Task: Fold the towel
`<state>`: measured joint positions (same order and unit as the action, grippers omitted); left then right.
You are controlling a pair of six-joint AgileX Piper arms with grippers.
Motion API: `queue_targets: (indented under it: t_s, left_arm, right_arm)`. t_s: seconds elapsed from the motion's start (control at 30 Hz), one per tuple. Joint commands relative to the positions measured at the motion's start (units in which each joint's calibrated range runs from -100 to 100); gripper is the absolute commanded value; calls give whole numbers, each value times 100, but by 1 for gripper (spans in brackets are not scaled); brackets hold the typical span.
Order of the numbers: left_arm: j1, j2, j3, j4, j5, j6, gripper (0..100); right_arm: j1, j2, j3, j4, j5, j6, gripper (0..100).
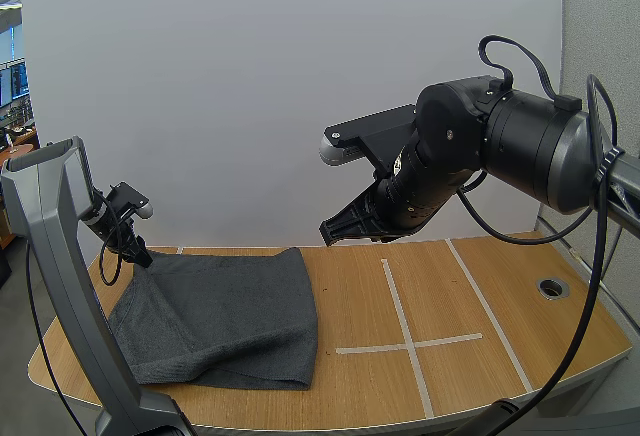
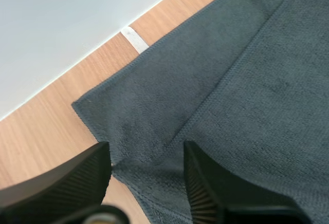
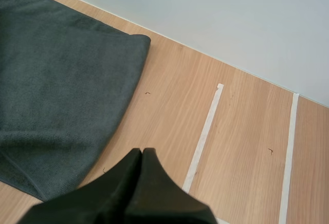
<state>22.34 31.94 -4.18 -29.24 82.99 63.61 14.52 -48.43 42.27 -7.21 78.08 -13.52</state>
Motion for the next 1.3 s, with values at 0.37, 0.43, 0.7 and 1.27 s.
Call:
queue_targets:
  t_s: [0.37, 0.43, 0.7, 1.27]
  left_arm:
    - [-57, 526, -873, -78, 662, -193, 67]
    - [-57, 596, -1088, -78, 1046, -242, 67]
    - [-4, 647, -1250, 230, 1045, -248, 67]
    - [91, 972, -1250, 183, 1701, -271, 67]
  right_arm:
    - [-92, -67, 22, 18, 203, -100, 0]
    - [-92, -67, 22, 18, 219, -100, 0]
    - [-92, -67, 22, 8, 236, -100, 0]
    - [-92, -67, 22, 8, 253, -100, 0]
